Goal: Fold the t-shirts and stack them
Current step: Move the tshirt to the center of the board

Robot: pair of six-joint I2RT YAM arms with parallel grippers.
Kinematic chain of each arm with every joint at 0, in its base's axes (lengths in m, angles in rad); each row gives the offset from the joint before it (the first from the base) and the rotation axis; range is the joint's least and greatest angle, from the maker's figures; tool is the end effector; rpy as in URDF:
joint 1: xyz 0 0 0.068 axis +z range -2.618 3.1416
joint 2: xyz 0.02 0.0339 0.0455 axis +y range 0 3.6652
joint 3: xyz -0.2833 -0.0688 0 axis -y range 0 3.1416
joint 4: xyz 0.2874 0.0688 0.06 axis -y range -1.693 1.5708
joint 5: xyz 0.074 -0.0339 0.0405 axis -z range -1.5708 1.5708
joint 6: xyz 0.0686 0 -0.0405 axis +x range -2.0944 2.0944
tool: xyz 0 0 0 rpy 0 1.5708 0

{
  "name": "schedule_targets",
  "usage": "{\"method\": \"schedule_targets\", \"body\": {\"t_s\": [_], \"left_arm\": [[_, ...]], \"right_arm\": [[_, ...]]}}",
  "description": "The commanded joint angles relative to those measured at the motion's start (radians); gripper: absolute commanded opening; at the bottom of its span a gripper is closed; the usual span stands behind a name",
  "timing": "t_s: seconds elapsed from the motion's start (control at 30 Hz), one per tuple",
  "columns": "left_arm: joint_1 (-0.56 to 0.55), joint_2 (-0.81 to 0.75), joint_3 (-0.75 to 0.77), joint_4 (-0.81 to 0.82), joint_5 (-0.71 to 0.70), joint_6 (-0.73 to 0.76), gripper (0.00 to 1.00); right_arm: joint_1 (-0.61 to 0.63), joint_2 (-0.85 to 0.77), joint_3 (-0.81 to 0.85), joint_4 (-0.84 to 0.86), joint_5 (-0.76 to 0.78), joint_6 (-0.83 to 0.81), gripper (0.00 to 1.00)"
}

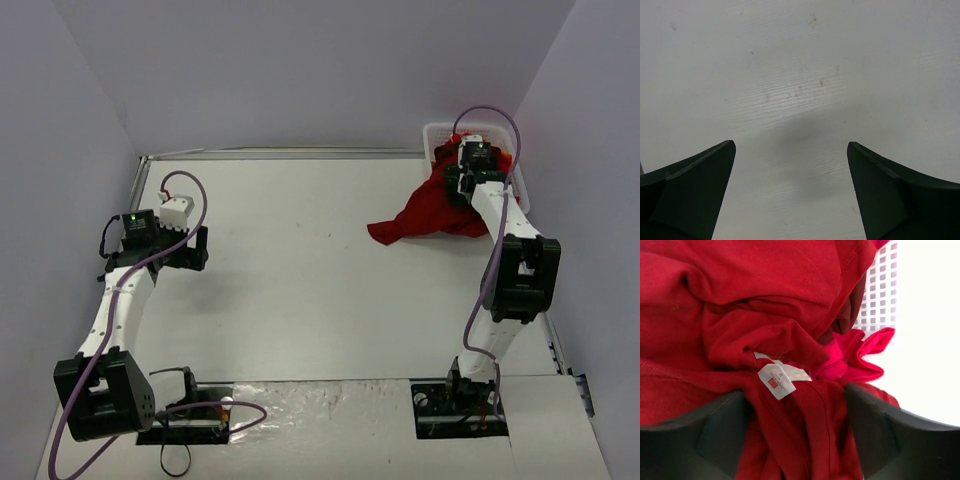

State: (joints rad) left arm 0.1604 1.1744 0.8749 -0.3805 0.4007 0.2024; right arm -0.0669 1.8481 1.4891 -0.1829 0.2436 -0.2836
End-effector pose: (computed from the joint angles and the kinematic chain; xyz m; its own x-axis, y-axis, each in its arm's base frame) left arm 0.3099 0.0230 0.2611 -0.5774 0.0941 -0.8110 0.2740 0.9581 -0.0840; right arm 0.5059 -0.0505 0.2687 -0.5699 -0.2340 -0.7877 0.1162 0.9260 -0.3592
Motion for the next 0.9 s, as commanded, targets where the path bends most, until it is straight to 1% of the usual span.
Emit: {"method": "schedule_targets", "body": {"t_s": [0.0, 0.07, 0.1, 0.2, 0.43, 0.53, 0.67, 0.87], "left_arm": [[0.008, 0.002, 0.061, -0.017, 0.018, 0.015, 0.94], [0.008, 0.002, 0.062, -0.017, 0.018, 0.015, 0.94], [0.008, 0.002, 0.062, -0.017, 0.017, 0.017, 0.94], [0.008, 0.004, 0.062, -0.017, 0.017, 0.017, 0.94], [0.008, 0.004, 0.062, -0.018, 0.02, 0.014, 0.94], [0.008, 0.004, 0.064, -0.02, 0.02, 0.015, 0.94], [0.008, 0.002, 0.065, -0.021, 0.023, 0.015, 0.94], [0.008, 0.002, 0.068, -0.026, 0.026, 0.014, 0.94]], "right_arm": [[-0.031, 0.014, 0.037, 0.0, -0.036, 0.017, 0.57], [-0.037, 0.017, 0.039, 0.0, -0.041, 0.017, 0.41], [-0.039, 0.016, 0.039, 0.0, -0.044, 0.014, 0.25], [-0.039, 0.005, 0.034, 0.0, -0.05, 0.012, 0.0], [-0.036, -0.053, 0.01, 0.002, -0.064, 0.018, 0.0], [-0.03, -0.114, -0.007, 0.0, -0.076, 0.021, 0.0], [0.012, -0.194, -0.009, -0.01, -0.096, 0.017, 0.0], [0.067, -0.291, 0.108, -0.065, -0.093, 0.017, 0.0]]}}
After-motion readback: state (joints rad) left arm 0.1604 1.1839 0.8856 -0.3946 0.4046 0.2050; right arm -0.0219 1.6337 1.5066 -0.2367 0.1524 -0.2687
